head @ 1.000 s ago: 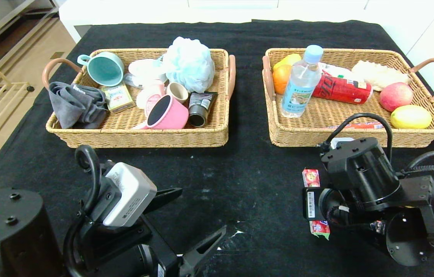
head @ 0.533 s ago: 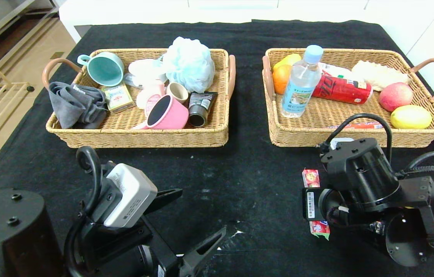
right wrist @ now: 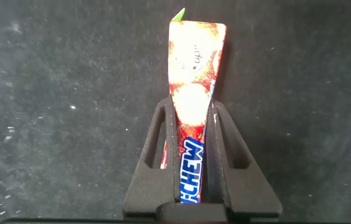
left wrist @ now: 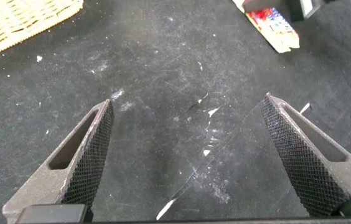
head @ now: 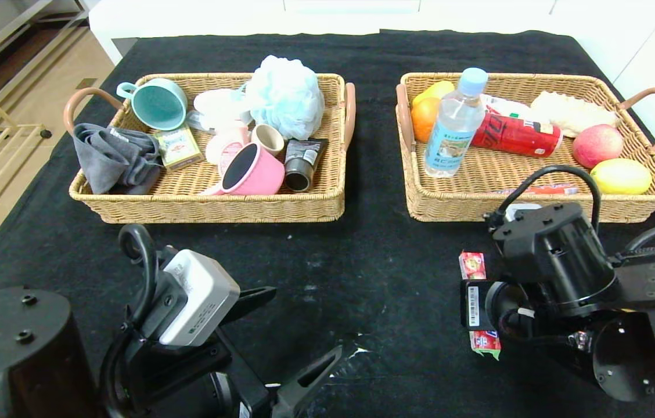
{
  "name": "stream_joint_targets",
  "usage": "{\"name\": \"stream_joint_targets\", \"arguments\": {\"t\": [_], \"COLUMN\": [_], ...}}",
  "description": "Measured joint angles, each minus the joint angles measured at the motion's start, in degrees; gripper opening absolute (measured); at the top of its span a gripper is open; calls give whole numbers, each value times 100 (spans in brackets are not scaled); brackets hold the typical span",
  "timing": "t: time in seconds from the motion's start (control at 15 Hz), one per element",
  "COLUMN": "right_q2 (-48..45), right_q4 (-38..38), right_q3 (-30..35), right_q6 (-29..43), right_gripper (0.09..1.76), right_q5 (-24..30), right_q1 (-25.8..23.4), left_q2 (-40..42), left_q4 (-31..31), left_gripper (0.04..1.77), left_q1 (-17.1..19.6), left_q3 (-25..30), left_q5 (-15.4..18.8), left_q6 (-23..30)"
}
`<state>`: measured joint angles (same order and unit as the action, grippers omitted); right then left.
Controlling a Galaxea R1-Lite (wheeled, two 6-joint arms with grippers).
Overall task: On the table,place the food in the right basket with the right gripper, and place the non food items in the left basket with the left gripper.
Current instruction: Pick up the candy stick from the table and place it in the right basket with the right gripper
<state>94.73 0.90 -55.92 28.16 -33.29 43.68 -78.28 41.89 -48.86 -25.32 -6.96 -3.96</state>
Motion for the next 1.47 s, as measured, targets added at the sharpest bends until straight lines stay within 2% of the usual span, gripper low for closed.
{"name": "stream_joint_targets", "arguments": {"t": [0.53,0.87,1.2,1.47], "right_q2": [-499,-896,-1047,-870], "right_q4": [279,317,317,308], "right_q3": [-20,-87,-599,-1351], "right_q6": [-49,-418,-1008,-1397], "right_gripper": [35,35,35,35], "right_q5": [-13,-11,-9,5], "right_q1": [-5,-79,-369,-984], "left_q2": [-100,-88,-88,-55], "left_q4": [22,39,41,50], "left_gripper": [172,172,172,172], "left_q1": [7,22,55,173], "left_q3": [18,0,-17,-83], "left_q5": [-11,-9,-37,-72], "left_q6": [17,38,30,2]}}
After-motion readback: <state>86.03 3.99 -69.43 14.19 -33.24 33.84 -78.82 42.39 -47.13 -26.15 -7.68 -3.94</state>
